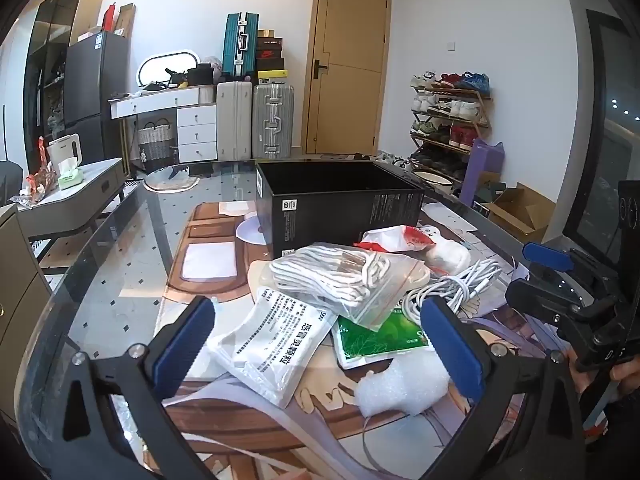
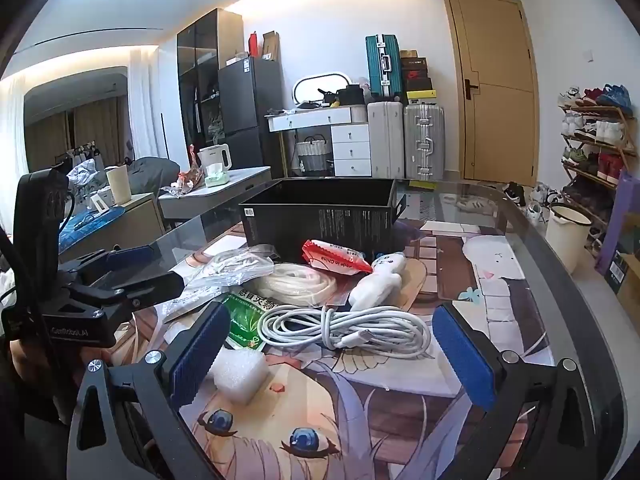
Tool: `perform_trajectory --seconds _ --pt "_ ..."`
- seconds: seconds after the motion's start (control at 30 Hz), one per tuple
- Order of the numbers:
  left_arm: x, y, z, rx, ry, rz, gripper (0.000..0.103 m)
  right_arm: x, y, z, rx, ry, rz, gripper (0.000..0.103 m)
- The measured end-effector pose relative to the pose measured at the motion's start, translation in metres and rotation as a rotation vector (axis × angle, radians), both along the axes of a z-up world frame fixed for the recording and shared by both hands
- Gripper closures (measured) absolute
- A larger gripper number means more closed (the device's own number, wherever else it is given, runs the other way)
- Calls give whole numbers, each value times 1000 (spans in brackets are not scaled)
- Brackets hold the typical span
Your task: Organize soft objects
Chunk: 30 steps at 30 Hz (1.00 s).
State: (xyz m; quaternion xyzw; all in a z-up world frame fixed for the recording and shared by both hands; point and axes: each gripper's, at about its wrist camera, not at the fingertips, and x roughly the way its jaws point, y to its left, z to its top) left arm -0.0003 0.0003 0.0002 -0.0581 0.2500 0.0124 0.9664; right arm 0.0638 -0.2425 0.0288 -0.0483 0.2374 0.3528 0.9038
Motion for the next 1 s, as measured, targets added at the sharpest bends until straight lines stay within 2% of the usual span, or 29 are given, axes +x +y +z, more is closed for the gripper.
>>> perform_trajectory --seconds 0.1,1.0 --pt "-2 0 1 5 -9 3 0 2 0 -1 -4 24 5 0" --pt "-1 2 -1 5 3 -3 0 1 2 -1 -9 14 3 0"
